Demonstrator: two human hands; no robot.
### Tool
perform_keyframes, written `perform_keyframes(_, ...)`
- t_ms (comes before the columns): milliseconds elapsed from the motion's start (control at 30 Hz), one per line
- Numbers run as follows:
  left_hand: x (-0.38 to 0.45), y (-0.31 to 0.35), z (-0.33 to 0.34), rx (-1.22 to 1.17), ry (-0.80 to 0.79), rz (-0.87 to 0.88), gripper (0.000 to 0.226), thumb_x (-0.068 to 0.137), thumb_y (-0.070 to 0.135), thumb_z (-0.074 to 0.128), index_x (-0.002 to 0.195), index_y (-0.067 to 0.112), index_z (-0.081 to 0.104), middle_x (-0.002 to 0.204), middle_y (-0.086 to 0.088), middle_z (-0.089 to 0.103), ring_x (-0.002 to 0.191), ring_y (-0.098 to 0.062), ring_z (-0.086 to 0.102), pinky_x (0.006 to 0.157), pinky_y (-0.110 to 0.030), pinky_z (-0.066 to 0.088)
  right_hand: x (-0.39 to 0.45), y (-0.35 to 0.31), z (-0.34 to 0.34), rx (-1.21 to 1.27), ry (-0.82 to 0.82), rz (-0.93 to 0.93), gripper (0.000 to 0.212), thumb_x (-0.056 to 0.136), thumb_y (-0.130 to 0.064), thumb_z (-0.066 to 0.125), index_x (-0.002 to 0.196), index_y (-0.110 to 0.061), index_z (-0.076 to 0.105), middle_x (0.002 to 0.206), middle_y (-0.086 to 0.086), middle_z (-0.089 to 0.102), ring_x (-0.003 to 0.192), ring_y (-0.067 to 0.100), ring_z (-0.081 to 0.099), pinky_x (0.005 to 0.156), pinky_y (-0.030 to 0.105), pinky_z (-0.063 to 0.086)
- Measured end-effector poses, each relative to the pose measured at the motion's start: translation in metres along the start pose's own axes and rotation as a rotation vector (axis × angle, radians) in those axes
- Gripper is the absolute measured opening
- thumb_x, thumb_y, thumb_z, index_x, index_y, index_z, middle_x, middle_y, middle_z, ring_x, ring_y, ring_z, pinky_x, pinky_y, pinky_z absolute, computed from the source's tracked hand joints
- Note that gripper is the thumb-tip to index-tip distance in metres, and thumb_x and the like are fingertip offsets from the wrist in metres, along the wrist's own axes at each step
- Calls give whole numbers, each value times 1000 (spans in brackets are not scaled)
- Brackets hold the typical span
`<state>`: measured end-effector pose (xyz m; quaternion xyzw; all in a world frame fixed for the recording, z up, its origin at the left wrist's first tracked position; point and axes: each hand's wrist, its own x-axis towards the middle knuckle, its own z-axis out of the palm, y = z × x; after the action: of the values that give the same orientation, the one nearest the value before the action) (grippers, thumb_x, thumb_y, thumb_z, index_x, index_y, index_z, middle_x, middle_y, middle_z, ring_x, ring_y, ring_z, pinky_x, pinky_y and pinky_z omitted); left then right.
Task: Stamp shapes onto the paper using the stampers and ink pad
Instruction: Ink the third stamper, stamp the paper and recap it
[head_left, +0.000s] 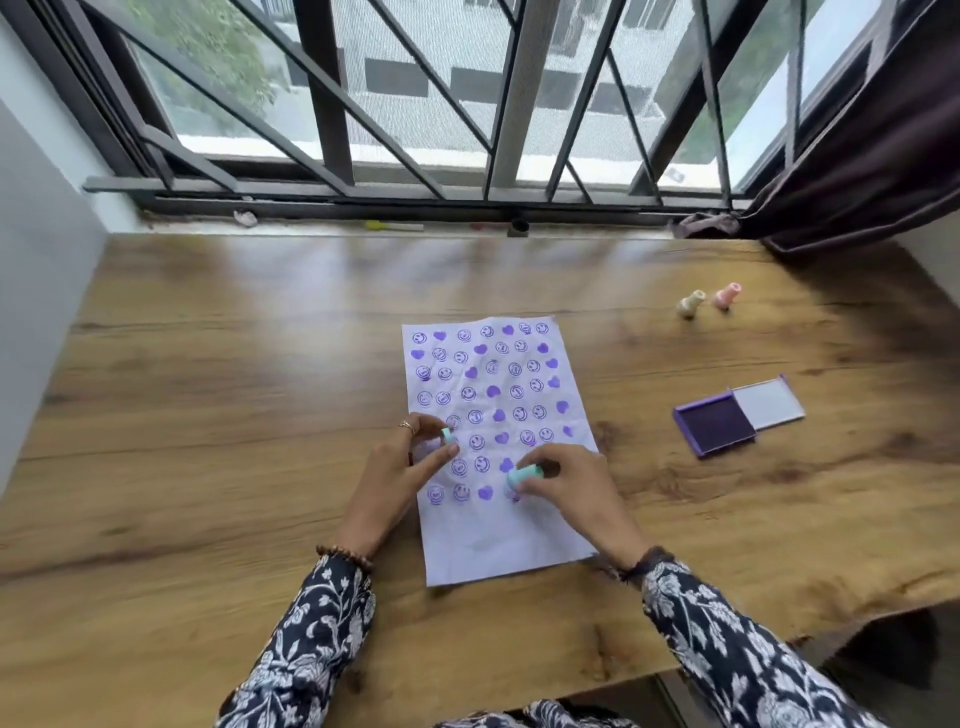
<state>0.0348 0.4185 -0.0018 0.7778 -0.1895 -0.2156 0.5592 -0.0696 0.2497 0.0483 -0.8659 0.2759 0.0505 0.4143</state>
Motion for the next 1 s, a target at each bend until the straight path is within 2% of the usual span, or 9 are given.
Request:
perform_keyframes(100, -5, 13, 6, -41, 58, -3, 19, 75, 28, 73, 91, 31, 62, 97, 16, 69, 81, 7, 62, 71, -9, 47, -11, 11, -17, 479, 58, 100, 11, 75, -8, 73, 85, -12, 72, 83, 3, 72, 79, 11, 62, 68, 17, 49)
perform_keyframes(200, -10, 35, 28, -275, -15, -94, 18, 71, 16, 75, 85, 27, 69, 88, 7, 73, 87, -6, 68, 74, -17, 52, -21, 17, -35, 623, 24, 56, 20, 78, -4, 69, 83, -24, 72, 87, -2, 74, 80, 4, 65, 68, 9, 51)
perform_keyframes(300, -12, 59, 55, -446, -99, -132, 18, 73, 5, 72, 82, 20, 73, 78, 6, 76, 79, -7, 68, 69, -12, 53, -25, 17, -52, 635, 52, -41, 23, 74, -1, 72, 91, -17, 72, 92, 4, 74, 79, 3, 68, 63, 7, 48)
perform_keyframes(433, -10, 82, 84, -516, -143, -122, 16, 76, 4, 67, 85, 15, 74, 82, 3, 77, 84, -9, 68, 77, -17, 56, -27, 24, -78, 539, 135, -141, 24, 69, -3, 76, 89, -17, 73, 89, 3, 76, 83, 10, 71, 77, 21, 55)
perform_keyframes(533, -6, 94, 103, -526, -150, -128, 13, 75, 6, 68, 85, 11, 74, 79, 2, 76, 80, -9, 67, 75, -17, 55, -28, 33, -96, 514, 160, -194, 24, 69, -1, 75, 84, -20, 73, 87, -2, 76, 82, 6, 71, 76, 15, 54)
perform_keyframes(700, 7, 108, 135, -547, -140, -160, 11, 77, -2, 65, 84, 2, 72, 71, 1, 75, 69, -7, 67, 62, -12, 53, -24, 52, -125, 489, 150, -259, 23, 70, 1, 75, 85, -16, 73, 85, -5, 75, 80, 2, 70, 71, 8, 50)
perform_keyframes(833, 19, 116, 155, -500, -137, -118, 9, 72, -5, 67, 77, 1, 71, 69, -2, 72, 67, -8, 65, 62, -12, 52, -13, 68, -147, 449, 143, -248, 22, 67, -4, 77, 83, -20, 75, 82, -5, 76, 77, 3, 70, 70, 10, 52)
perform_keyframes(1000, 46, 127, 183, -408, -154, -46, 18, 63, -10, 73, 70, 6, 67, 64, 5, 70, 65, -6, 62, 62, -13, 51, 18, 85, -171, 603, 91, -134, 25, 71, -6, 75, 60, -29, 75, 56, -11, 72, 57, 5, 67, 54, 11, 51)
